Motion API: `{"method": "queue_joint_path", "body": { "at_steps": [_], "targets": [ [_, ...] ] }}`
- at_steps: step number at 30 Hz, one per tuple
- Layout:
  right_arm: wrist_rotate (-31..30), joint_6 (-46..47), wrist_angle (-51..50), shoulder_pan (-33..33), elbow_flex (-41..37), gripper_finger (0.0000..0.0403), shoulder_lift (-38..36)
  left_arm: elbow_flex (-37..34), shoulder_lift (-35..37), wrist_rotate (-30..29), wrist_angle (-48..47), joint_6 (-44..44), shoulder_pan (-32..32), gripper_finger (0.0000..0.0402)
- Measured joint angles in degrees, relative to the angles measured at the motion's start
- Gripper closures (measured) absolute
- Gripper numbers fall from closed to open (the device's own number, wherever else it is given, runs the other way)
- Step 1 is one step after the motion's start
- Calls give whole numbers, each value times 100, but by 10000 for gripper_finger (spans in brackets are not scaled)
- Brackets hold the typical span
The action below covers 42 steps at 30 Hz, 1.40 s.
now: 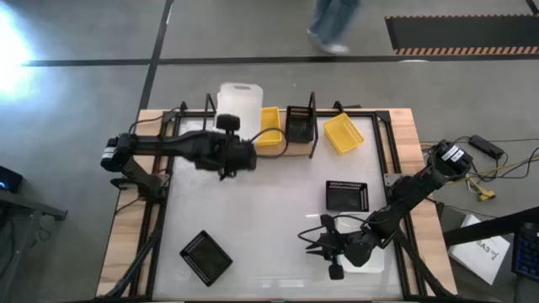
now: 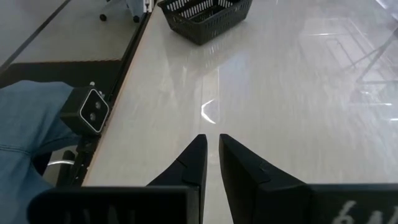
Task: Stack baskets on shelf by color
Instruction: Stack the left white bin on top of the white bin on the shelf
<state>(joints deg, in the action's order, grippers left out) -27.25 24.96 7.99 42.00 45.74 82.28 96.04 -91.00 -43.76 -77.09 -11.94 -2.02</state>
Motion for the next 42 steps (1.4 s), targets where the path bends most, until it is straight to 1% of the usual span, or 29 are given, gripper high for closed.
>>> {"method": "queue_joint_path", "body": {
  "at_steps": [3,7,10,14,21,27,34,37,42],
  "targets": [
    [1,8,0,0,0,369,0,-362,-2,-275,118,-418,581,401],
    [-3,12,0,0,0,369,0,-898,2,-328,881,-1109,1298,401],
    [-3,14,0,0,0,369,0,-1235,11,-101,1579,-1593,1727,401],
    [-2,14,0,0,0,369,0,-1510,21,430,2077,-1858,2112,401],
    [-1,14,0,0,0,369,0,-1592,31,1169,2111,-1905,2309,401],
    [-1,14,0,0,0,369,0,-1595,31,1481,2111,-1892,2392,402],
    [-1,73,0,0,0,369,0,-1693,31,1592,2113,-1843,2449,399],
    [-1,73,0,0,0,369,0,-1693,31,1894,2117,-1841,2458,379],
    [-1,71,0,0,0,369,0,-1623,98,1953,2067,-1846,2463,315]
  ]
}}
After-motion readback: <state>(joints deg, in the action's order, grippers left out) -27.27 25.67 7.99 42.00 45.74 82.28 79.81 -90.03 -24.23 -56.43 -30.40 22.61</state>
